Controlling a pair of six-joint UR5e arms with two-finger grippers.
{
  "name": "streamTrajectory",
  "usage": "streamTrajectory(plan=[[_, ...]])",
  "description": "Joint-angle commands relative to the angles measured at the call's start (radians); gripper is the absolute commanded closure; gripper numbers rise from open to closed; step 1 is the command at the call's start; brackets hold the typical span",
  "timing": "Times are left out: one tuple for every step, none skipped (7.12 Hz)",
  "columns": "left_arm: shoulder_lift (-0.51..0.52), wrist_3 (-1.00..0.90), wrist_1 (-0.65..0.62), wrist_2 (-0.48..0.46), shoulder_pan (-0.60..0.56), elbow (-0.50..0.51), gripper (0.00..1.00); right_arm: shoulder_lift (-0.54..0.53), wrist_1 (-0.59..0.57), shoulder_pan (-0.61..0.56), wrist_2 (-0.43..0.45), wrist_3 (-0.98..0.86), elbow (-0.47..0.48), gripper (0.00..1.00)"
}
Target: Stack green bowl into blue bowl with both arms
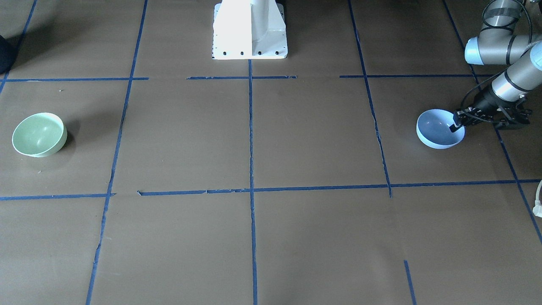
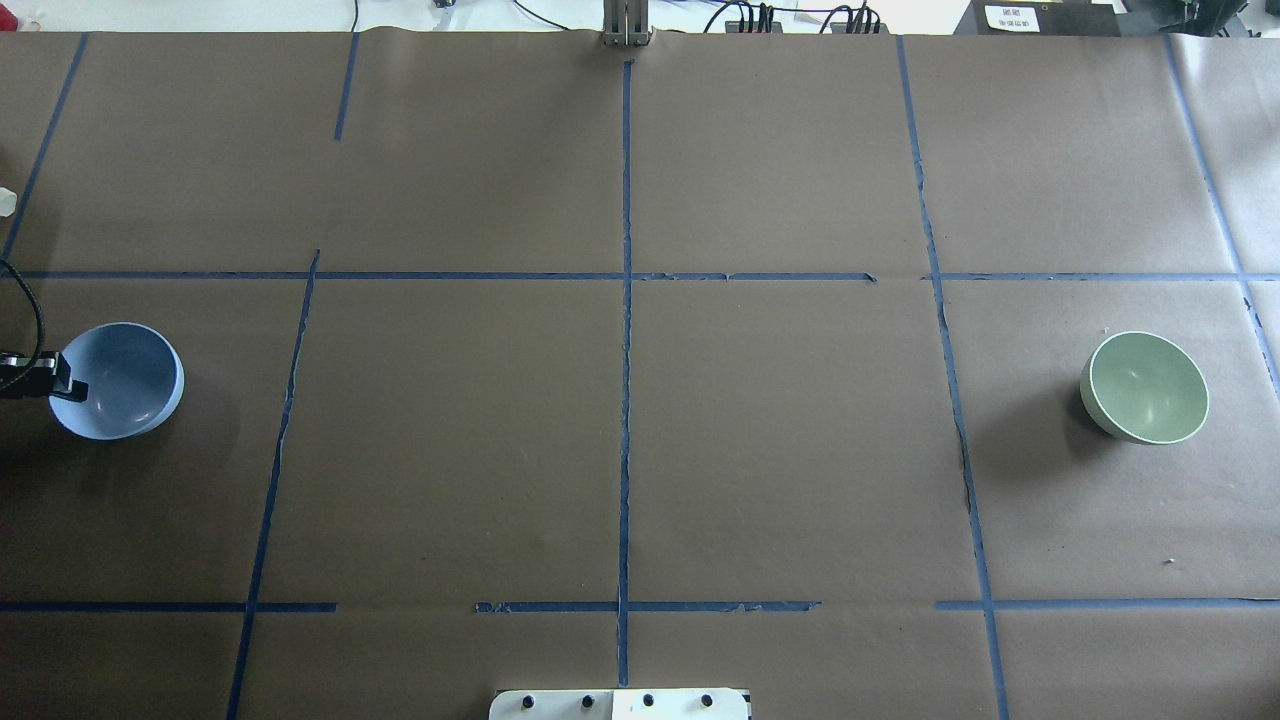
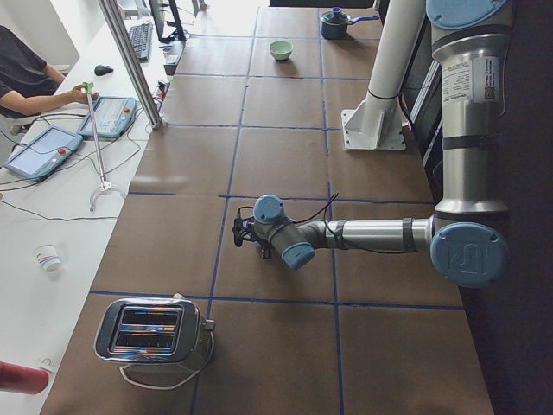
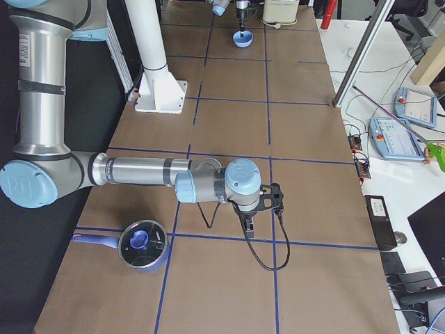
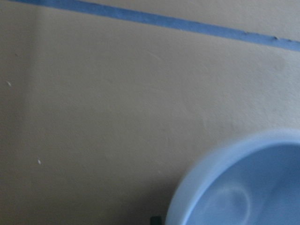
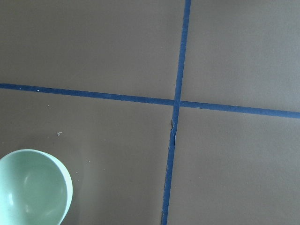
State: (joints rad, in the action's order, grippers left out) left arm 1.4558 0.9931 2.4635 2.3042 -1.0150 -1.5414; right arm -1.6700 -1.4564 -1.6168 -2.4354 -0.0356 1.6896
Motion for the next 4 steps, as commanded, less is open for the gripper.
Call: streamTrajectory(plan=[[0.009,0.126,-0.053,0.027,0.003,-0.102,1.00,0.001,0.001,0.000,0.002,-0.001,-0.001,0.00],[0.055,0.207,-0.119,0.024,0.009,-0.165,1.00,0.001,0.001,0.000,0.003,-0.001,-0.001,0.00],[0.172,0.295,-0.264,0.026,0.015,-0.222,1.00,0.001,0.001,0.000,0.003,-0.001,0.002,0.00],[0.342,0.374,-0.408,0.014,0.076,-0.232,1.00,0.003,0.001,0.000,0.001,-0.001,0.002,0.00]])
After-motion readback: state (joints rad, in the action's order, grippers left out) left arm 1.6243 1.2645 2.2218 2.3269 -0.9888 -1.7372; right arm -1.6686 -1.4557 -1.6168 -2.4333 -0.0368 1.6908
